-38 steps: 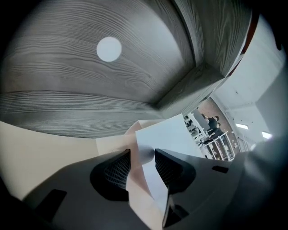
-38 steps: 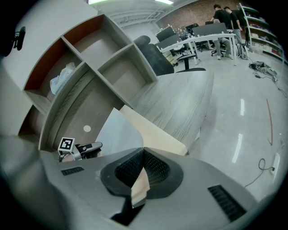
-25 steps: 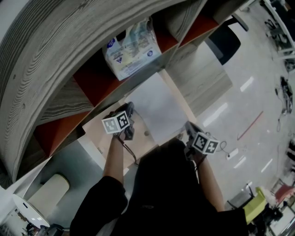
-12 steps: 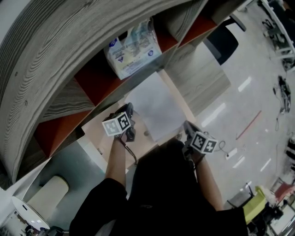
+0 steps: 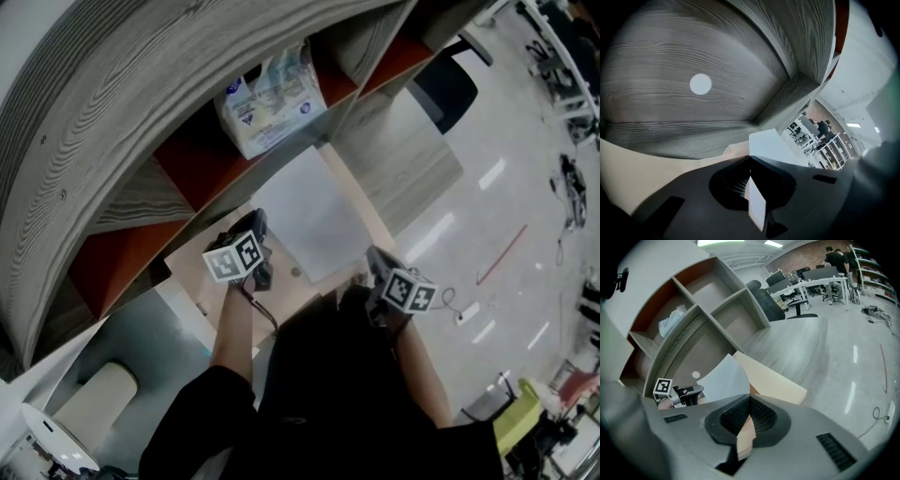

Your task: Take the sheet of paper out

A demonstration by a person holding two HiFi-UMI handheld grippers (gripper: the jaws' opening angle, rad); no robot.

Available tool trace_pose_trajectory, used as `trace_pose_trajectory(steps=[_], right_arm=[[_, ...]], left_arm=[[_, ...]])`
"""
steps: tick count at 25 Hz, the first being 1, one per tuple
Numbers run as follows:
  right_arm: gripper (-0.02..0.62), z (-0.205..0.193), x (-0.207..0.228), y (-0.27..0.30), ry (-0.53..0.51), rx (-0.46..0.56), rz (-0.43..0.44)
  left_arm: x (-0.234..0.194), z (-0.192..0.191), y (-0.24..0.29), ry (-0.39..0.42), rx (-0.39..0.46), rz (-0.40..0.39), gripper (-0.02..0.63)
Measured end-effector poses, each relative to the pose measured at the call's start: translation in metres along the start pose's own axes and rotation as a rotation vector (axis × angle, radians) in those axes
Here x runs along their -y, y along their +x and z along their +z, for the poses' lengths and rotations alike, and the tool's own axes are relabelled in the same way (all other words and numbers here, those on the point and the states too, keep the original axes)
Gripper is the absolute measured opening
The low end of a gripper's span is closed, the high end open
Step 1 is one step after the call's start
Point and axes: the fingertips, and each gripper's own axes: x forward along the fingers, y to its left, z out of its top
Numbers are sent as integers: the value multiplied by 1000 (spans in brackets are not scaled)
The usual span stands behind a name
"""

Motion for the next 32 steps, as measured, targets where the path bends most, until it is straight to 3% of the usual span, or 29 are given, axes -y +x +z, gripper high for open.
trace_pose_trajectory(steps=[14, 32], right_arm=[[17, 8, -15, -11, -19, 10, 133], [17, 25, -14, -36, -56, -5, 285]], left_arm=[[24, 25, -34, 50, 102, 44, 44], [87, 41, -58, 107, 200, 120, 43]])
